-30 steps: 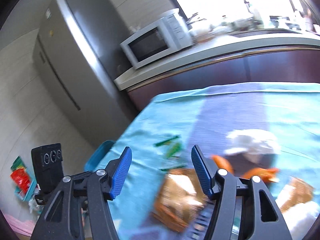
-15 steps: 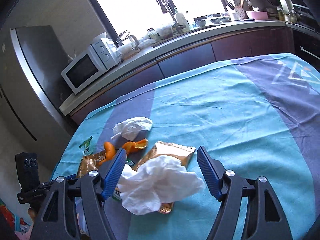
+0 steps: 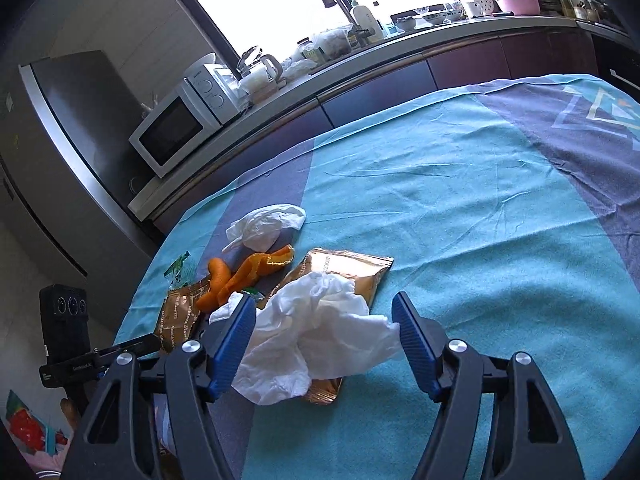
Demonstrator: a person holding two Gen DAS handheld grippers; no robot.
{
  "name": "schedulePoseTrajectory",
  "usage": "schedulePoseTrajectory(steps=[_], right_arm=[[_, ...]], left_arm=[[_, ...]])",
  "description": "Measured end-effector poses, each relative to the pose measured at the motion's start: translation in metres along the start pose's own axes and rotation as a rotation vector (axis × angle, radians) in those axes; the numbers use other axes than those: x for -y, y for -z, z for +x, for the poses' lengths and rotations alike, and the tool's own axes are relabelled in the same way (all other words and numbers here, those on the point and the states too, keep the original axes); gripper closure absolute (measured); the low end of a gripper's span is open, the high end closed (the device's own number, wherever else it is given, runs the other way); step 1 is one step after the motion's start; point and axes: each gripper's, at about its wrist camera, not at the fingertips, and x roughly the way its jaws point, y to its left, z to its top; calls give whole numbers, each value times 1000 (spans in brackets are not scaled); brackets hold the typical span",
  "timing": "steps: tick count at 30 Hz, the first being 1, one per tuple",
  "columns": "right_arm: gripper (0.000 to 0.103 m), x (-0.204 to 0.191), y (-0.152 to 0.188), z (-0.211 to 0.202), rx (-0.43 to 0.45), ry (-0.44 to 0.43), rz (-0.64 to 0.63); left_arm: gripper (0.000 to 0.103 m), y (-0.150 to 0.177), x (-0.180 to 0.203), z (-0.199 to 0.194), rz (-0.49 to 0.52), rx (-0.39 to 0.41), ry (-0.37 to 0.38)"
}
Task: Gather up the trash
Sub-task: 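Grasp the brown snack bag with the left tool while the right tool grasps the white tissue, then carry the snack bag and tissue toward the teal bin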
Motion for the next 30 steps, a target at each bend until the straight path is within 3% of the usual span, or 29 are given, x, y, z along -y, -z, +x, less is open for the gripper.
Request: schedulePoseTrajectory(steps=[3, 6, 12, 30], right_arm=[[75, -1, 1, 0, -8, -9, -12], [90, -5, 1, -2, -8, -26, -22], [99, -14, -2, -9, 11, -67, -46], [100, -52, -20, -31, 84, -172, -105]], left_arm=[[79, 0, 1, 2, 2, -3, 7], [82, 1, 1, 1, 7, 1, 7], [87, 0, 6, -6, 35, 33, -2], [90, 8, 10, -60, 72, 153, -24]])
